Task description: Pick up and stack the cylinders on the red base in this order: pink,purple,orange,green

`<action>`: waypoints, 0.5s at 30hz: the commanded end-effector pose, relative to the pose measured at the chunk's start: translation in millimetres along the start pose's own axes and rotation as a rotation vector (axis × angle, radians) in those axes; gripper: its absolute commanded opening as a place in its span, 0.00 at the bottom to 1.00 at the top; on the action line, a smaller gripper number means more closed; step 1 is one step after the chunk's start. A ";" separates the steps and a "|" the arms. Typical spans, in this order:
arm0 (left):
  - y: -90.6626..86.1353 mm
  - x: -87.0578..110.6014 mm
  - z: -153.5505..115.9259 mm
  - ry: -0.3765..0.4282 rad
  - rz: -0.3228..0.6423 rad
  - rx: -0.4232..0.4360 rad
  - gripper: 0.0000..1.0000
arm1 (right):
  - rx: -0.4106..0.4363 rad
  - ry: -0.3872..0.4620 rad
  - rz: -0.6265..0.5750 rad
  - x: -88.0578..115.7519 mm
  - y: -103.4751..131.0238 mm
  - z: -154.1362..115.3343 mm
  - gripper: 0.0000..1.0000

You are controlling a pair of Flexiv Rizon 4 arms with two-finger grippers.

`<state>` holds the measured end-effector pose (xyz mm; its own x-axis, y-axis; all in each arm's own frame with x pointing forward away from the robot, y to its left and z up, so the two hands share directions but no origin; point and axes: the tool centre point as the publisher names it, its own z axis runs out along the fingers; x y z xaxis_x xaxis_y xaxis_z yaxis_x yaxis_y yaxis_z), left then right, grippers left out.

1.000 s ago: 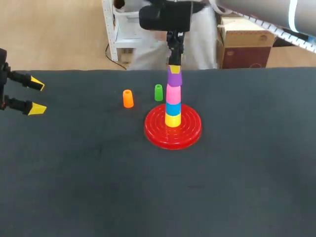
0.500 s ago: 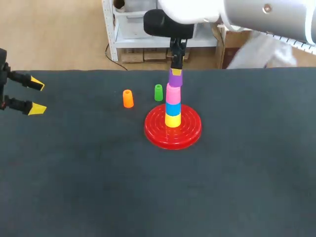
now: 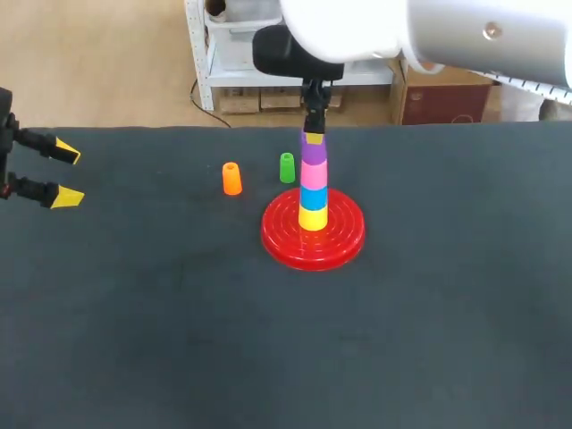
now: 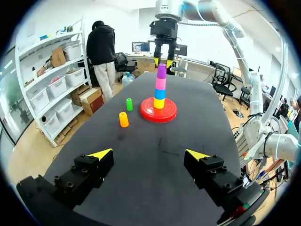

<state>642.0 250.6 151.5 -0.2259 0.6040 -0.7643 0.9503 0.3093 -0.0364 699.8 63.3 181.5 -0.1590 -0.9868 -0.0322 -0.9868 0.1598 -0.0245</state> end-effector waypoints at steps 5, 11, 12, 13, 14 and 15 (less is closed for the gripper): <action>0.7 1.2 0.4 -0.003 0.003 0.000 1.00 | 0.005 0.004 0.009 5.6 4.9 10.7 0.00; 0.7 1.2 0.4 -0.003 0.003 0.000 1.00 | -0.024 -0.012 0.032 6.7 4.5 31.0 0.00; 0.7 1.2 0.4 -0.003 0.003 0.000 1.00 | -0.028 -0.012 0.034 6.1 5.0 33.0 0.00; 0.7 1.2 0.4 -0.003 0.003 0.000 1.00 | -0.029 -0.013 0.034 6.0 5.0 33.1 0.00; 0.7 1.2 0.4 -0.003 0.003 0.000 1.00 | -0.028 -0.010 0.032 5.5 4.9 32.9 0.00; 0.7 1.2 0.4 -0.003 0.003 0.000 1.00 | -0.025 -0.008 0.031 3.9 4.8 30.5 0.00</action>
<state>642.0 250.6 151.5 -0.2259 0.6041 -0.7643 0.9503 0.3093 -0.0364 696.1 59.2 169.2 -0.1893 -0.9808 -0.0458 -0.9819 0.1895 0.0009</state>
